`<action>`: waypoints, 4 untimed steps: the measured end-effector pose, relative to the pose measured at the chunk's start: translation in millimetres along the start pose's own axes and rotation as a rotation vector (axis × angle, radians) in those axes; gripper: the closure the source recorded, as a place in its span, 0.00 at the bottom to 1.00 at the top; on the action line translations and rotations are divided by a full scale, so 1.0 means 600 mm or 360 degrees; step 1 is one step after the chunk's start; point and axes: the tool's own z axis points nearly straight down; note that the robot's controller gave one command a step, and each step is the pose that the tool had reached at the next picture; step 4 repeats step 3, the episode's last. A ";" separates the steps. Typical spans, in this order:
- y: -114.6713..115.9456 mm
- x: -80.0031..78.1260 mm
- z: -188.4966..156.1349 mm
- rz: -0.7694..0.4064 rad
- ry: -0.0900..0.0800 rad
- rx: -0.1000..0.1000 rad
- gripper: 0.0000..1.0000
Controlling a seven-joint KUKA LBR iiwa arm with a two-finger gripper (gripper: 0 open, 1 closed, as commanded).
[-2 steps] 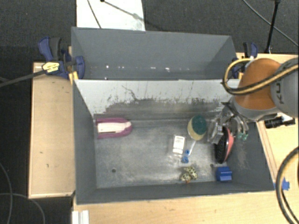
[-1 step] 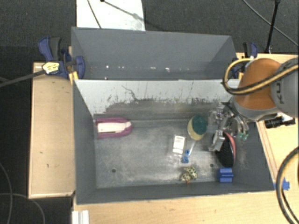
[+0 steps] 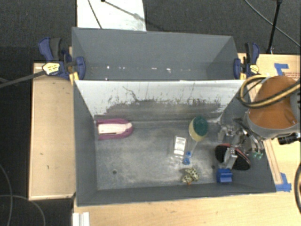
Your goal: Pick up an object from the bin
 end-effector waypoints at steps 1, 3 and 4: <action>0.004 -0.002 0.001 -0.0010 0.0002 -0.0003 1.00; 0.036 0.029 -0.314 0.0070 -0.0024 0.0013 1.00; 0.036 0.029 -0.314 0.0070 -0.0024 0.0013 1.00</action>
Offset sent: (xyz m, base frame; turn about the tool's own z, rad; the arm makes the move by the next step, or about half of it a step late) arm 0.0000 0.0000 0.0000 0.0000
